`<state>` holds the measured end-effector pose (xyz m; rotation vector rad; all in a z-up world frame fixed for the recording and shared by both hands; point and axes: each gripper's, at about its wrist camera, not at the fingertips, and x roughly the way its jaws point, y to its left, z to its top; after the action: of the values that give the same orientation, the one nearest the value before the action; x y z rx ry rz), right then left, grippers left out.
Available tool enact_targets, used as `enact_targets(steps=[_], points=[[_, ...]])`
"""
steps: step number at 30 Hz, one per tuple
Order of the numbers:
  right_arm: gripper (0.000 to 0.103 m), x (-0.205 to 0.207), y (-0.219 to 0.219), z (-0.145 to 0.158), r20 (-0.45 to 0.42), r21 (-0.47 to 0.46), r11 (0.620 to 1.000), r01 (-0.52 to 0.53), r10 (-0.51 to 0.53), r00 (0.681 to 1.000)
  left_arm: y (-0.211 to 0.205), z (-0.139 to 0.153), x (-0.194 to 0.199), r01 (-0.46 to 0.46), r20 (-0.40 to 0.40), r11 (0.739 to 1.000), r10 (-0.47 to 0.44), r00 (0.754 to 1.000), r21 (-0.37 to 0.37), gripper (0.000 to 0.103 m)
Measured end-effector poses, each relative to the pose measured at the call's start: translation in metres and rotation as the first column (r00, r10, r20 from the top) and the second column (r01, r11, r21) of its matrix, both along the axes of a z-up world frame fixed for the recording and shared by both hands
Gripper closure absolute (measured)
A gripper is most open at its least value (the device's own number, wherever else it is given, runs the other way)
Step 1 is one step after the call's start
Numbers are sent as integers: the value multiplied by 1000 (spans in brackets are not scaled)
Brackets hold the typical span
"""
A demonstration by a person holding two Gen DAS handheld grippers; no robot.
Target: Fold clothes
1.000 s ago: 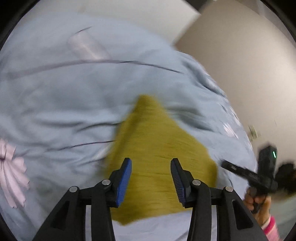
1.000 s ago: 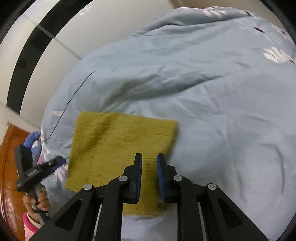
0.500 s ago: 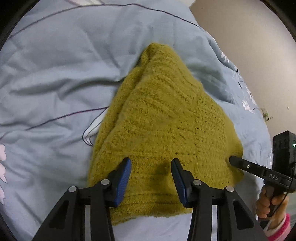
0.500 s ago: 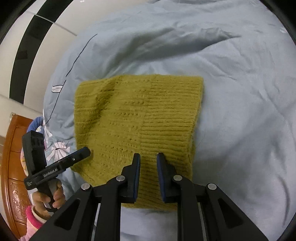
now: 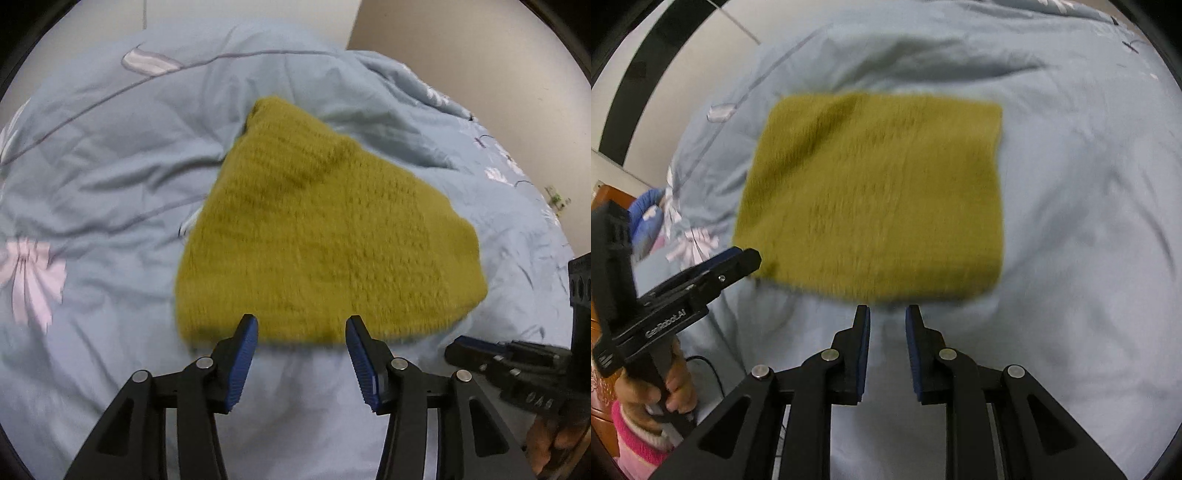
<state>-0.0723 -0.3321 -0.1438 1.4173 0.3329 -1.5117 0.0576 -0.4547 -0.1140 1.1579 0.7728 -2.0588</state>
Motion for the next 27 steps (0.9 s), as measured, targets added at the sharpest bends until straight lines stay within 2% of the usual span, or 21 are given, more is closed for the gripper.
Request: enact_targets(steps=[3, 4, 9, 12, 16, 20, 27], points=[[83, 9, 1, -9, 4, 27, 1000, 11, -11, 1000, 11, -10, -1, -6, 38, 1000, 6, 999, 3, 49], [83, 12, 1, -11, 4, 33, 999, 16, -17, 1000, 12, -17, -4, -7, 81, 1000, 7, 997, -3, 48], [75, 26, -5, -20, -84, 80, 997, 23, -17, 996, 9, -41, 6, -65, 129, 997, 61, 990, 29, 48], [70, 33, -8, -23, -122, 89, 996, 28, -17, 992, 4, -52, 11, -80, 131, 995, 72, 989, 61, 48], [56, 45, -13, -25, -168, 87, 996, 25, -10, 986, -2, -59, 16, -96, 116, 990, 85, 990, 100, 42], [48, 54, -15, -28, -201, 85, 996, 21, -3, 980, 2, -61, 13, -74, 127, 994, 63, 990, 84, 35], [45, 57, -14, -31, -213, 79, 996, 35, -18, 977, 3, -64, 15, -69, 134, 994, 58, 989, 83, 33]])
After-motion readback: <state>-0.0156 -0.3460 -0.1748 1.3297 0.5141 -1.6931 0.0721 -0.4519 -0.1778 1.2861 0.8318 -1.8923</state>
